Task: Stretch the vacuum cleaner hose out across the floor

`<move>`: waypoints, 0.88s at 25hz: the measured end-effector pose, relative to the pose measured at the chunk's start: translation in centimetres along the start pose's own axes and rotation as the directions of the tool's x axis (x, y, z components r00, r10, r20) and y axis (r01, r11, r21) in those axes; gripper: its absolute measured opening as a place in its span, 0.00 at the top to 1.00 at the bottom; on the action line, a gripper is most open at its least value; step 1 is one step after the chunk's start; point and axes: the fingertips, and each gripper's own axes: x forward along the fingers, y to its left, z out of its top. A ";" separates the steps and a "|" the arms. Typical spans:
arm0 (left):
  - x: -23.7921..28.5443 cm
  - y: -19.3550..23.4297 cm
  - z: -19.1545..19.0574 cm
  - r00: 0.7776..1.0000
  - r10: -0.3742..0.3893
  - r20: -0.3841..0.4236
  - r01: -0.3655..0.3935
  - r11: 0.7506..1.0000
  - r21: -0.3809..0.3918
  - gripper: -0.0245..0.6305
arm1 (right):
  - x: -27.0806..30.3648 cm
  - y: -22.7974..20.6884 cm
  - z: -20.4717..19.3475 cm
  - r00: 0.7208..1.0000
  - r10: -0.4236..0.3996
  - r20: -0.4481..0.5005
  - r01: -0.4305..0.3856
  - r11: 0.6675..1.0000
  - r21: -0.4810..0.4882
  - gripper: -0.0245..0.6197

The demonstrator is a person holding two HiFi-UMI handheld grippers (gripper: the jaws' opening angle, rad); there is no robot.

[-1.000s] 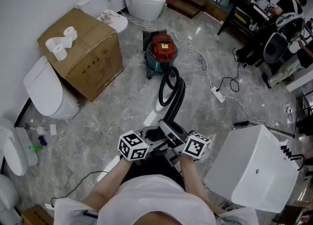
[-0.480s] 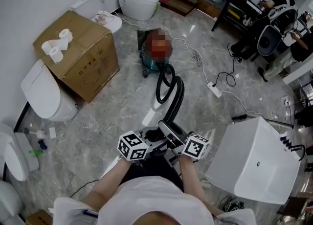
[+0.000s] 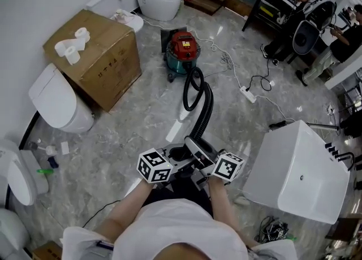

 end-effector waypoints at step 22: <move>-11.5 -13.8 -11.6 0.999 -0.022 -0.039 0.023 1.000 0.019 0.71 | -8.4 10.6 -16.3 0.998 0.001 0.059 -0.001 1.000 -0.012 0.64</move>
